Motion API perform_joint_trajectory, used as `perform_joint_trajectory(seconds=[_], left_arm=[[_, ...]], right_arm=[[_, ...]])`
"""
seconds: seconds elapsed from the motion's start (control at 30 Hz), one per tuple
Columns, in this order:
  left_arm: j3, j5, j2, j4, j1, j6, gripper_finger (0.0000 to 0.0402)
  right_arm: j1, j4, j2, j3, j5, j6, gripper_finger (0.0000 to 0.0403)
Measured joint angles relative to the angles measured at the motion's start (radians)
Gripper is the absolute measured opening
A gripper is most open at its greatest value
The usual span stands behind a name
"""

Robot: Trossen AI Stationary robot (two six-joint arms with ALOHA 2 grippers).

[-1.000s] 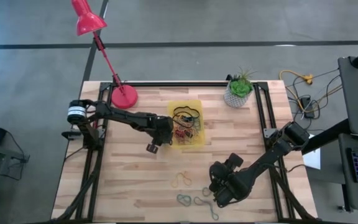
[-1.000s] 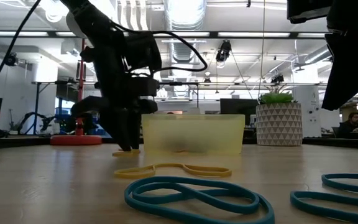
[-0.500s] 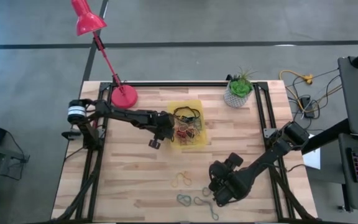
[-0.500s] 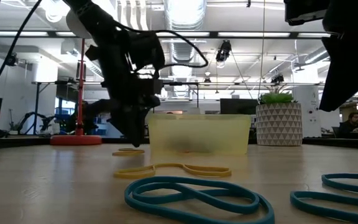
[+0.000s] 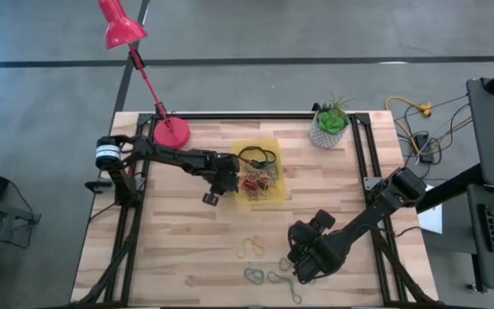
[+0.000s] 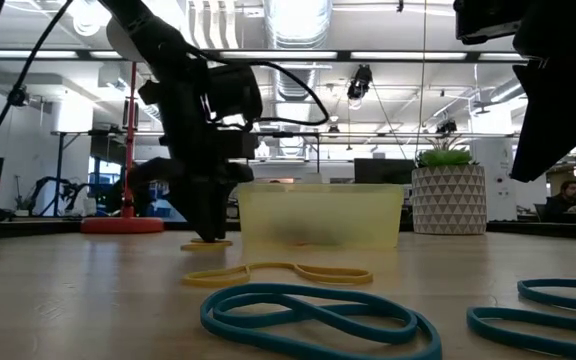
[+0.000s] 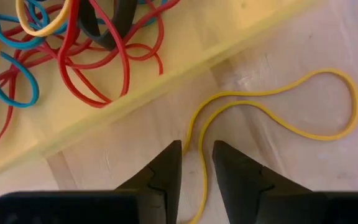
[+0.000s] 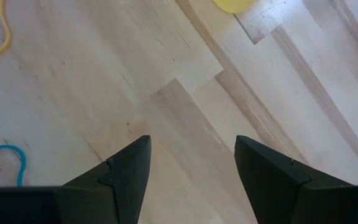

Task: Pick and place rubber bands into bin
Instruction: Put the yellow rubber band into the yellow bin

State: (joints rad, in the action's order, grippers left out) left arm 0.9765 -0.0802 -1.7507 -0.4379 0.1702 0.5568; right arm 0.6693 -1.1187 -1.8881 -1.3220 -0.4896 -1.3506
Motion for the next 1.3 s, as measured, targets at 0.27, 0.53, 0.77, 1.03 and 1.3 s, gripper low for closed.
perform_joint_trajectory(seconds=[0.27,0.53,0.77,1.03,1.3], left_arm=[[-0.003,-0.09,-0.002,-0.017,0.036,0.0,0.004],[-0.004,-0.099,-0.002,-0.023,0.041,0.0,0.0001],[-0.001,-0.093,0.055,-0.15,0.029,-0.09,0.0],[0.011,-0.096,0.253,-0.182,0.004,-0.197,0.0],[0.009,-0.085,0.333,-0.171,-0.002,-0.232,0.0]], right_arm=[[-0.014,0.001,0.0,0.003,0.0,0.0,0.0219],[-0.026,0.0,0.0,0.003,-0.001,0.0,0.0219],[-0.029,0.001,0.0,0.003,-0.003,0.012,0.0219],[-0.032,0.0,0.0,0.01,-0.008,0.027,0.0219],[-0.036,0.0,0.0,0.014,-0.009,0.027,0.0219]])
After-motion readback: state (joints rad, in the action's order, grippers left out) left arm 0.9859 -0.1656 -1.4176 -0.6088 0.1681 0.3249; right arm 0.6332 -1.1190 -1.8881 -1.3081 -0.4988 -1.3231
